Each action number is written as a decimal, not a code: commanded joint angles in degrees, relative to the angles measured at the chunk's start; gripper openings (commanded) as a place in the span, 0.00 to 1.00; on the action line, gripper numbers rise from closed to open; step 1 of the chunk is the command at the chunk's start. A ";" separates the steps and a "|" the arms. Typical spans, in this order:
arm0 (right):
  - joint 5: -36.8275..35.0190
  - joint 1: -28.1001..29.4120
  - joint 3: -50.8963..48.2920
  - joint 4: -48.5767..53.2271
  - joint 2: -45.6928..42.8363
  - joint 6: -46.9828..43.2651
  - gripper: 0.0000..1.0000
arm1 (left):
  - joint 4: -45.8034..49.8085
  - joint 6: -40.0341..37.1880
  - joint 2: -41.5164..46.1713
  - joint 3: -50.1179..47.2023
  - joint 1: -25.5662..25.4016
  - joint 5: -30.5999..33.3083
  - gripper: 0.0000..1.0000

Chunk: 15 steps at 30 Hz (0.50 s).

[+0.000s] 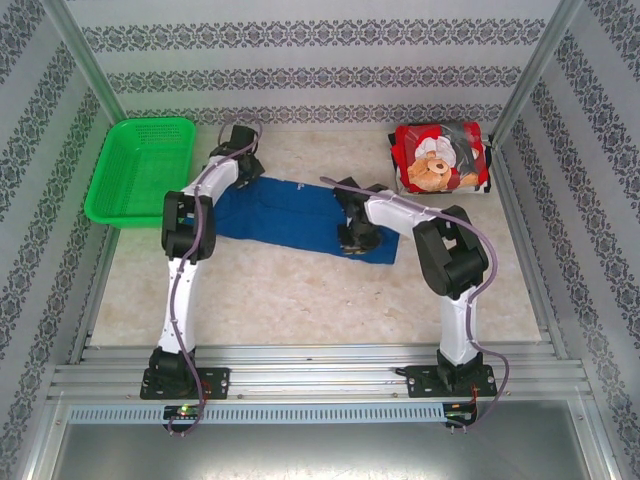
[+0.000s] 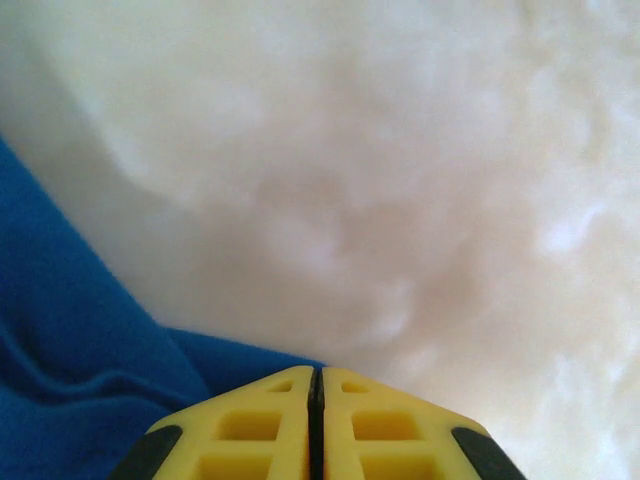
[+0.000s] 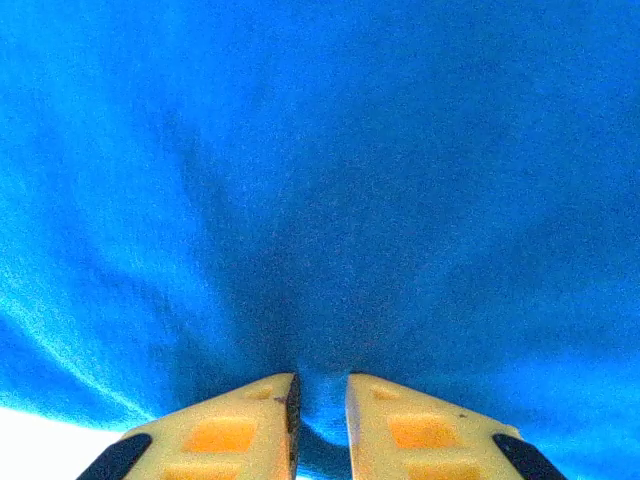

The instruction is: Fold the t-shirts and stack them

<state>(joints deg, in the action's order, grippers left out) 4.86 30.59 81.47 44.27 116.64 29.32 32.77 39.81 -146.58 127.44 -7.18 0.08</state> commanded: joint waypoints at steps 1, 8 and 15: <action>7.57 5.02 -5.30 -0.79 -0.70 7.08 0.22 | 9.76 -3.43 -7.46 9.39 -0.47 -3.76 0.12; 21.00 12.07 -8.46 -11.53 -3.58 20.20 0.25 | 5.05 -3.58 -14.53 22.56 -0.69 -14.27 0.15; 23.98 13.81 -2.19 -8.59 -7.63 26.08 0.36 | -5.02 4.99 -13.64 24.78 -1.60 -31.18 0.27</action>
<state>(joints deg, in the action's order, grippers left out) 26.44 45.23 78.39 35.11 113.67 50.02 31.75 41.30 -161.21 151.44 -7.57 -22.06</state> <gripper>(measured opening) 0.356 0.262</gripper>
